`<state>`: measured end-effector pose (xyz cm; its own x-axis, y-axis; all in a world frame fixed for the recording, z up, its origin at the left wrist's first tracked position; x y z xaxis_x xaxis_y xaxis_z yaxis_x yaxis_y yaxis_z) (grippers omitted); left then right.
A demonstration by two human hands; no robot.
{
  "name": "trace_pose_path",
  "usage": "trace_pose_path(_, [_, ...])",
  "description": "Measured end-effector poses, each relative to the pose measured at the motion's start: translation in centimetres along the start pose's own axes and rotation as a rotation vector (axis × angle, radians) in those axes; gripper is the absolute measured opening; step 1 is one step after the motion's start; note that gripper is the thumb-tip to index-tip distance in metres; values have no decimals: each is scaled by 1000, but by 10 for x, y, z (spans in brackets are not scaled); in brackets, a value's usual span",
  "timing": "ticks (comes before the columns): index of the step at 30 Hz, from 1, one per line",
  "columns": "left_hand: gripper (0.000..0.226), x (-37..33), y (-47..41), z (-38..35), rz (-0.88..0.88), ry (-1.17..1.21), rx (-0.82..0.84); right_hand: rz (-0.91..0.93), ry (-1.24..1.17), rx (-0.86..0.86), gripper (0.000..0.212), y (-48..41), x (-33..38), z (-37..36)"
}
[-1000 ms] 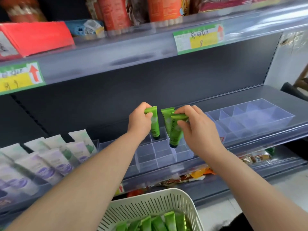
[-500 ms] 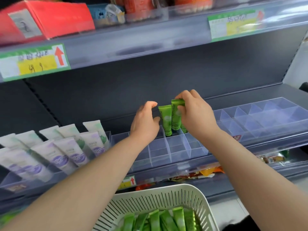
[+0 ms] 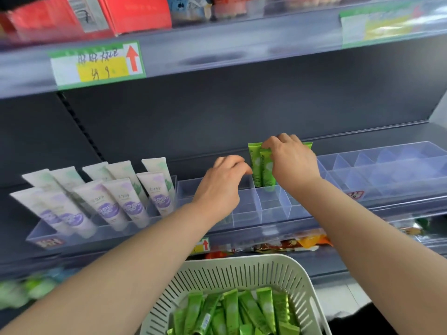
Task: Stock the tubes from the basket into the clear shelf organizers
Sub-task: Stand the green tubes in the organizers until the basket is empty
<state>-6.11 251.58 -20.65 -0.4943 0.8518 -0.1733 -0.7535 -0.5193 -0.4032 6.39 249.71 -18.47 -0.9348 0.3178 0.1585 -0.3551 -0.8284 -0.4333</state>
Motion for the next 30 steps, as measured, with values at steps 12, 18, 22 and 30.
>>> trace_pose_path(12, [50,-3,105,-18,45,120,-50,172,-121,-53,40,135,41,-28])
trace_pose_path(18, [46,27,196,-78,268,152,118,234,-98,509,47,231,53,-141])
trace_pose_path(22, [42,39,249,-113,399,162,241,208,-30,895,71,293,54,-201])
trace_pose_path(30, [37,42,276,-135,443,194,284,51,-196,1017,26,316,44,-227])
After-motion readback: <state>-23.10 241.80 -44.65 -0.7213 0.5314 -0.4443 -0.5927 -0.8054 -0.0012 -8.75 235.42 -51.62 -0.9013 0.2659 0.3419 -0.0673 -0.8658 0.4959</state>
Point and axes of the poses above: each hand's wrist, its own y-axis away from the middle knuckle, its own z-axis out of the back of the hand, x = y × z, the point moved 10 cm from there along -y, towards the middle knuckle, and after that the axes turned 6 degrees about -z, right-handed, at the moved point
